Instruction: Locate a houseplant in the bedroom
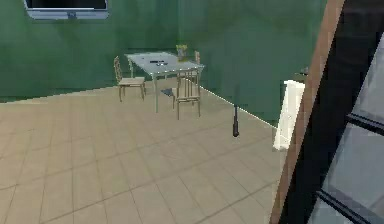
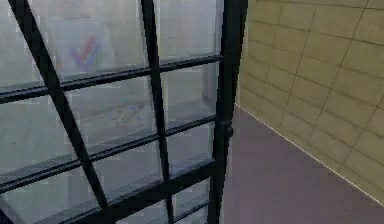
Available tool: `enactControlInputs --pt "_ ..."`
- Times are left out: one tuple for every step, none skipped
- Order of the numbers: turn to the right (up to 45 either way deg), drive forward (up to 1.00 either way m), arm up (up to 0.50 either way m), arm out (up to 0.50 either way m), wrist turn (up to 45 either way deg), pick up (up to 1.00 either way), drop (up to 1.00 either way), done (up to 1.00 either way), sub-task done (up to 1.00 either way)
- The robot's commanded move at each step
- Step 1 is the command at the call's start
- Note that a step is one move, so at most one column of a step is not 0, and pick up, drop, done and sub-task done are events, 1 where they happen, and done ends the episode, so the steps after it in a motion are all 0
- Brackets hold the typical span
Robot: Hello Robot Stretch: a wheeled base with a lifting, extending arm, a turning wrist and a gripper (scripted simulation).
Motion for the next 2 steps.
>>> enactControlInputs --pt "-27.0 0.00 0.00 0.00 0.0 0.00 0.00 0.00 0.00" --pt "0.0 0.45 0.00 0.00 0.0 0.00 0.00 0.00 0.00"
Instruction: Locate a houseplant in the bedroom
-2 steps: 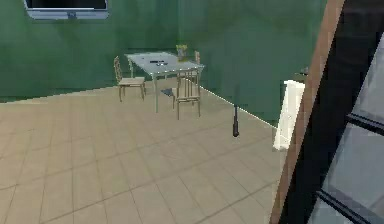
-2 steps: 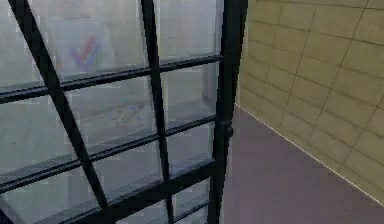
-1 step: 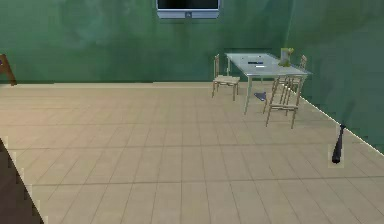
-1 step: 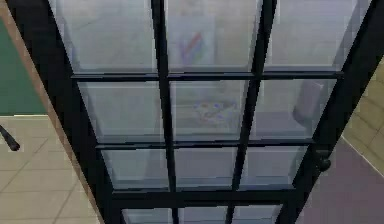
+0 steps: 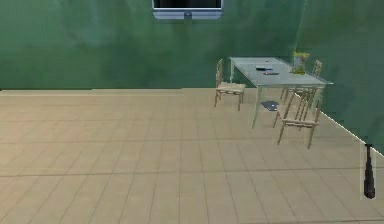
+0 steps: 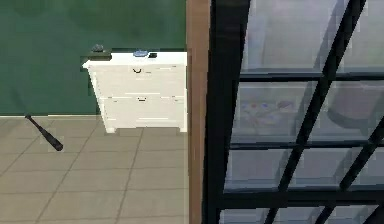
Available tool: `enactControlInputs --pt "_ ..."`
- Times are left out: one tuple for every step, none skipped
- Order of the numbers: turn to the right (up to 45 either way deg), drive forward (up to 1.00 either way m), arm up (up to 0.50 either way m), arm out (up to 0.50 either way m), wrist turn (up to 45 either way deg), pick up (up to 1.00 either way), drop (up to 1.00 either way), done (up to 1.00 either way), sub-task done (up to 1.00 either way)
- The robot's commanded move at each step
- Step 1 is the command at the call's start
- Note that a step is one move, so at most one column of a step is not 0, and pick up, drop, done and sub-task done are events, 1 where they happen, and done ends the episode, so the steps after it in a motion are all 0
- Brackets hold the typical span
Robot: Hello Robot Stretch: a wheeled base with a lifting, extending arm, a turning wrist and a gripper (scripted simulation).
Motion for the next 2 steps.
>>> enactControlInputs --pt "-3.0 0.00 0.00 0.00 0.0 0.00 0.00 0.00 0.00" --pt "0.0 0.30 0.00 0.00 0.0 0.00 0.00 0.00 0.00"
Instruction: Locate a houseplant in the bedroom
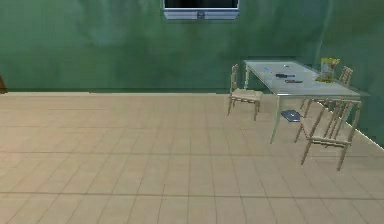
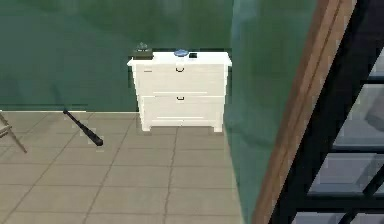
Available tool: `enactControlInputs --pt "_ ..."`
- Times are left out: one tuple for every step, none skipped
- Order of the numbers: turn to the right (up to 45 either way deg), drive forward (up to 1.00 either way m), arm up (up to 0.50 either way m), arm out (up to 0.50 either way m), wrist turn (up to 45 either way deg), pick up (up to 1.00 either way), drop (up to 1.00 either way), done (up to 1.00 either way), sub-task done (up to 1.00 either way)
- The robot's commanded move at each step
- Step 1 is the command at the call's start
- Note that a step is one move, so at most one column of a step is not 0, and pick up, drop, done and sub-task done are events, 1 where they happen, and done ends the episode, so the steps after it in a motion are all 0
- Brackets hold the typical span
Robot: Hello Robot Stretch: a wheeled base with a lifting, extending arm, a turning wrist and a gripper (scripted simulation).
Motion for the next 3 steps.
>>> enactControlInputs --pt "-45.0 0.00 0.00 0.00 0.0 0.00 0.00 0.00 0.00" --pt "-42.0 0.00 0.00 0.00 0.0 0.00 0.00 0.00 0.00" --pt "0.0 1.00 0.00 0.00 0.0 0.00 0.00 0.00 0.00"
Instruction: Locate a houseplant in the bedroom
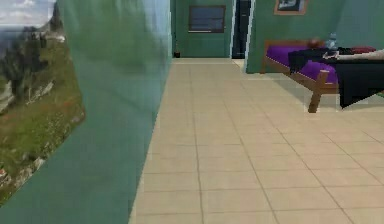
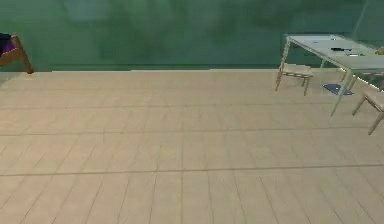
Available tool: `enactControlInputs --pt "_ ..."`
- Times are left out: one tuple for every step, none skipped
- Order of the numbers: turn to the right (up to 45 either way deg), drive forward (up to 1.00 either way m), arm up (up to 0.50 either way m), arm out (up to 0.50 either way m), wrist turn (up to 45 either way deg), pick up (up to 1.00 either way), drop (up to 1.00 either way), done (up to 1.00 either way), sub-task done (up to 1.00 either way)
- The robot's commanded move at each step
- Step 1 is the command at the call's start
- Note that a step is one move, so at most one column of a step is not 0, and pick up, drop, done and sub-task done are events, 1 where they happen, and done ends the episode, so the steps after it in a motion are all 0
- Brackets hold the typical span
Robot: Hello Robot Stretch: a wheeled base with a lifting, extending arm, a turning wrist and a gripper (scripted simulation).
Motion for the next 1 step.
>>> enactControlInputs --pt "0.0 1.00 0.00 0.00 0.0 0.00 0.00 0.00 0.00"
